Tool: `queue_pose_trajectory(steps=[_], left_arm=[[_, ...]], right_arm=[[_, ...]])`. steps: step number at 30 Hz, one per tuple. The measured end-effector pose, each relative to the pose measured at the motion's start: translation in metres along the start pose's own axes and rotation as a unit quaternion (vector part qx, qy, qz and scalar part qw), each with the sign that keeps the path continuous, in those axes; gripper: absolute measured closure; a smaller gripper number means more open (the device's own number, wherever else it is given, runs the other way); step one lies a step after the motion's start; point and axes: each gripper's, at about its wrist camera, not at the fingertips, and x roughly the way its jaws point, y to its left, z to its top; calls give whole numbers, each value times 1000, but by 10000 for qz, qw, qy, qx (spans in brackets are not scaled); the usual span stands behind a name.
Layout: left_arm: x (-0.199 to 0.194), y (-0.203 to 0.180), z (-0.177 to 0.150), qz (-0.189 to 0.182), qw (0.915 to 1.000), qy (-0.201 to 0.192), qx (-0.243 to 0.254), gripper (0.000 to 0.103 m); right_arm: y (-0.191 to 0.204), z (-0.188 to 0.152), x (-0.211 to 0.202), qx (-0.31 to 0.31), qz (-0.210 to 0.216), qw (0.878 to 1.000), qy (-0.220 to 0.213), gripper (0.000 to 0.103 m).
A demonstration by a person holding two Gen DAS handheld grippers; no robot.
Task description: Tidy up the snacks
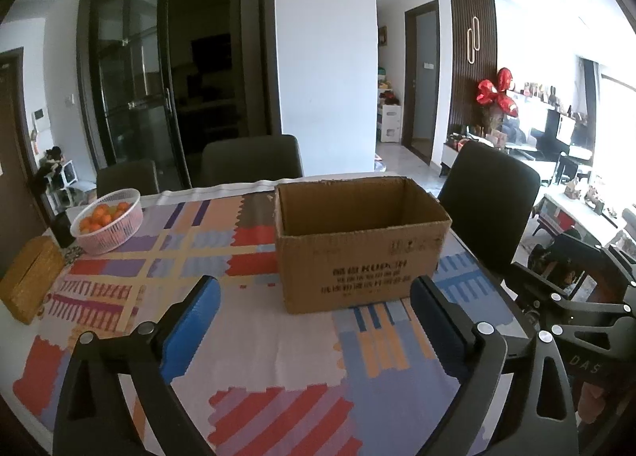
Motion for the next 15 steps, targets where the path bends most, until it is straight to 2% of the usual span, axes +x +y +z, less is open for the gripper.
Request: queue_pose_trajectory(steps=[15], left_arm=[[-41,-11,-26,61,9999,-109,59,0]], right_arm=[[-6,-26,-45,122,-10,9999,-50,17]])
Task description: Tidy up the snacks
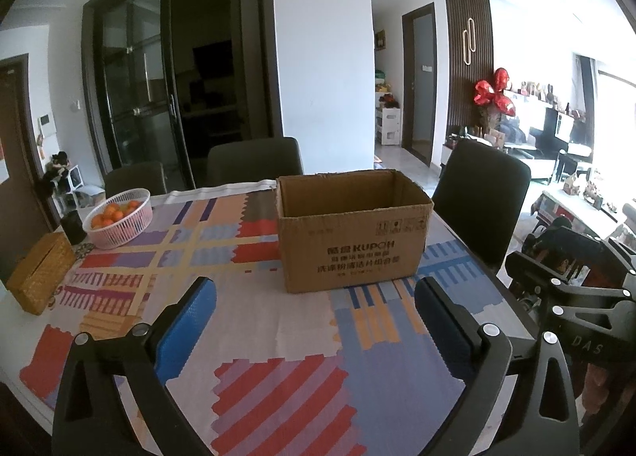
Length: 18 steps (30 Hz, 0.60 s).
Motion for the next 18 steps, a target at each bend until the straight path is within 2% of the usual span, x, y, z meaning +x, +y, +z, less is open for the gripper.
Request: queue_pose_trajectory(steps=[18], left_arm=[[-19,2,-2,120,9996,-262,-1,0]], right_arm=[[4,-2,-20,-79,-32,9999,-148,17]])
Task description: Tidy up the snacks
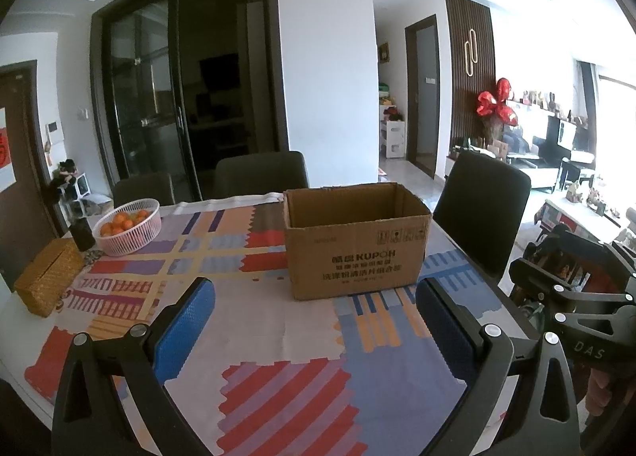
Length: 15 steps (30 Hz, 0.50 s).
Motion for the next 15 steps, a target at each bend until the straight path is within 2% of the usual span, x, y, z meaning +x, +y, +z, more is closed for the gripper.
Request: queue_pose_trajectory(steps=[15], left_arm=[[-2,-2,1,49,10000,-45,43,0]], right_arm=[[0,0,-1,-1,0,10000,-18,17]])
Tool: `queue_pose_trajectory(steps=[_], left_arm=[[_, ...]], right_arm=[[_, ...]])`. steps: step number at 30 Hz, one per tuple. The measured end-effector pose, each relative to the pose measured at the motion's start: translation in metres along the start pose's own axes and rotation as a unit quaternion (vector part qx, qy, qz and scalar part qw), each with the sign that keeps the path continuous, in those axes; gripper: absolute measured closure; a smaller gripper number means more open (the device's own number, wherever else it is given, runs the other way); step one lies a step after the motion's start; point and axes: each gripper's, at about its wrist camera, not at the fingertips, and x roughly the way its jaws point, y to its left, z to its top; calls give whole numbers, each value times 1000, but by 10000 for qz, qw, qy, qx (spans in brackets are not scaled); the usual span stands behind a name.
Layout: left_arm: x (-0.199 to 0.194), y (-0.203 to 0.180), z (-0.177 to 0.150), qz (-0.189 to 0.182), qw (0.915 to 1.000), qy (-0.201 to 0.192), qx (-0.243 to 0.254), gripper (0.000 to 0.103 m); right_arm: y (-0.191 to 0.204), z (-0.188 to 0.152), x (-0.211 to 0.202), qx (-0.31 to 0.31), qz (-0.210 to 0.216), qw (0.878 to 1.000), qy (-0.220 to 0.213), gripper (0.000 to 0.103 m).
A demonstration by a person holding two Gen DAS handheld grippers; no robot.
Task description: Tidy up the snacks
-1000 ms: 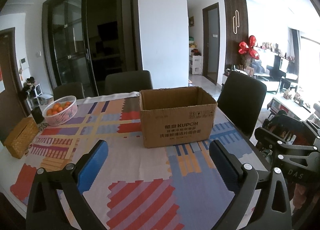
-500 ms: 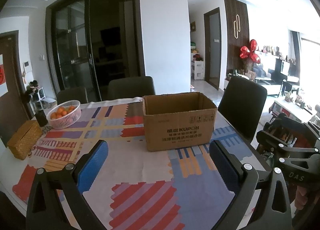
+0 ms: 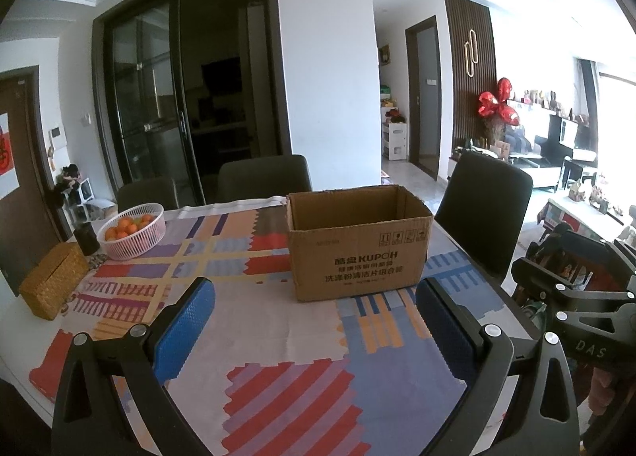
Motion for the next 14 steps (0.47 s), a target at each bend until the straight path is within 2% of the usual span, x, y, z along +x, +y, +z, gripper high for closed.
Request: queue_pose_trajectory(steps=[14], left_arm=[[1,2,-2,10,10000,8,13,0]], right_arm=[[-1,1,-7,-23,9,10000,27,17]])
